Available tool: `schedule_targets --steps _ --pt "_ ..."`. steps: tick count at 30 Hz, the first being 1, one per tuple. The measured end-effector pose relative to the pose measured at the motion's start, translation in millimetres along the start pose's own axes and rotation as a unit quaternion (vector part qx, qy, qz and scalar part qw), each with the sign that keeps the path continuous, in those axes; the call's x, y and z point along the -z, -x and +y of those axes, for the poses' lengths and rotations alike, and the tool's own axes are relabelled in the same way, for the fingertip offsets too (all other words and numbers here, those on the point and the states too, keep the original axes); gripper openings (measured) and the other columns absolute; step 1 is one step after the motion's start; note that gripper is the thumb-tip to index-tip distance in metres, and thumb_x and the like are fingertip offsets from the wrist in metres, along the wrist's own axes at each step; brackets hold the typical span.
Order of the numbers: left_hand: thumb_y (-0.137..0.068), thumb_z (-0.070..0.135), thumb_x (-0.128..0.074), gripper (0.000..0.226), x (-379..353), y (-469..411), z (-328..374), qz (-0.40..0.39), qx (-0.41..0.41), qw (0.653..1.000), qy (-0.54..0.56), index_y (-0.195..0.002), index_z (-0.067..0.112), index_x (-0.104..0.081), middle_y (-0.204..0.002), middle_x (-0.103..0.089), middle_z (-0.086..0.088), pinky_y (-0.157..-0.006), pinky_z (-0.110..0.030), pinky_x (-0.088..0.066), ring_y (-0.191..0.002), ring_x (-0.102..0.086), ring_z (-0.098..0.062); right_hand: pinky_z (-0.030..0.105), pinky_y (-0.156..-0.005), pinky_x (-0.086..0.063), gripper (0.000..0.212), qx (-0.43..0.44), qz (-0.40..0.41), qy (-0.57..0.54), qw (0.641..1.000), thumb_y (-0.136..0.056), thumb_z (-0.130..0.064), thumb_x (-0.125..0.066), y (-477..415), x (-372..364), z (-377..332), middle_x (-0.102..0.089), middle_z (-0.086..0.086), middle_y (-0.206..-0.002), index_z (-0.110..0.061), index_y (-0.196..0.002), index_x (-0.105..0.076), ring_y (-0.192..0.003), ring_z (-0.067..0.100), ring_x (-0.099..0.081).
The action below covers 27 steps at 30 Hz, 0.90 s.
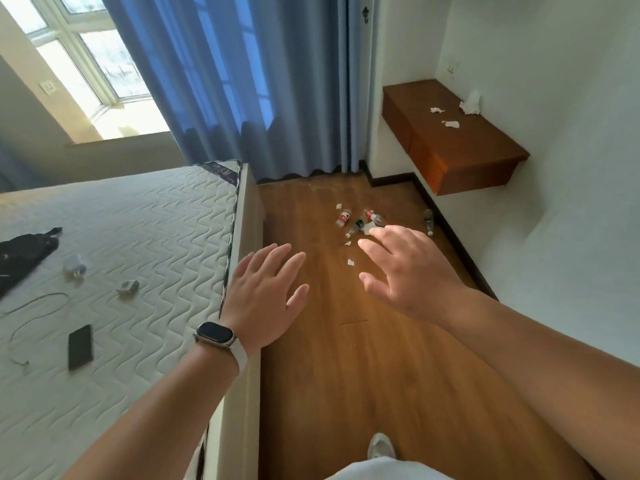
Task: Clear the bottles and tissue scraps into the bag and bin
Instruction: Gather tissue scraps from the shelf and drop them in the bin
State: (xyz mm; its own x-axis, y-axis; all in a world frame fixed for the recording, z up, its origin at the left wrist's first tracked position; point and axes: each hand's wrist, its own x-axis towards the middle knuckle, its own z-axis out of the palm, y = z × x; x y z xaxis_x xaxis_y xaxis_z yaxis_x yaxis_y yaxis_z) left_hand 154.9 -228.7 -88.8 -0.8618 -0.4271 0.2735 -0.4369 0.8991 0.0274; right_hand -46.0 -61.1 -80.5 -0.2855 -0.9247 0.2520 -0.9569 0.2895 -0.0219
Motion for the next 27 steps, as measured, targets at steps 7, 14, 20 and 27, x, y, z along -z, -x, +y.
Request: schedule_targets --steps 7,14,20,27 --pt "-0.093 0.043 -0.053 0.045 -31.8 -95.6 9.1 0.01 -0.03 1.0 0.0 -0.133 0.022 -0.052 -0.14 -0.052 -0.002 -0.109 -0.046 -0.034 -0.133 -0.043 -0.025 0.046 -0.105 -0.039 0.054 -0.032 -0.026 0.004 0.999 -0.093 -0.052 -0.041 -41.1 -21.3 75.2 -0.054 0.008 -0.136 -0.018 -0.132 -0.055 -0.126 0.028 -0.048" --pt "-0.092 0.046 -0.046 0.049 -64.0 -181.9 -2.4 0.005 -0.058 0.998 0.039 -0.133 0.021 -0.054 -0.14 -0.053 -0.004 -0.108 -0.052 -0.038 -0.133 -0.045 -0.028 0.044 -0.104 -0.04 0.054 -0.068 -0.028 0.011 0.997 -0.093 -0.051 -0.039 -99.5 -45.3 119.9 -0.056 0.009 -0.134 -0.017 -0.131 -0.056 -0.125 0.029 -0.05" --pt "-0.094 0.047 -0.048 0.048 -107.0 -274.4 -55.8 -0.001 -0.098 0.994 0.054 -0.136 0.023 -0.052 -0.141 -0.052 -0.002 -0.11 -0.05 -0.035 -0.134 -0.044 -0.027 0.044 -0.103 -0.041 0.054 -0.122 -0.026 0.029 0.992 -0.093 -0.052 -0.038 -181.8 -71.1 151.3 -0.057 0.008 -0.134 -0.018 -0.131 -0.056 -0.124 0.028 -0.051" --pt "-0.094 0.046 -0.05 0.047 -138.9 -393.6 -126.1 -0.016 -0.127 0.988 0.088 -0.136 0.026 -0.051 -0.142 -0.051 0.0 -0.111 -0.048 -0.032 -0.136 -0.042 -0.025 0.04 -0.102 -0.042 0.051 -0.181 -0.032 0.061 0.981 -0.093 -0.051 -0.043 -287.2 -87.1 180.2 -0.057 0.005 -0.135 -0.02 -0.132 -0.057 -0.125 0.025 -0.051"
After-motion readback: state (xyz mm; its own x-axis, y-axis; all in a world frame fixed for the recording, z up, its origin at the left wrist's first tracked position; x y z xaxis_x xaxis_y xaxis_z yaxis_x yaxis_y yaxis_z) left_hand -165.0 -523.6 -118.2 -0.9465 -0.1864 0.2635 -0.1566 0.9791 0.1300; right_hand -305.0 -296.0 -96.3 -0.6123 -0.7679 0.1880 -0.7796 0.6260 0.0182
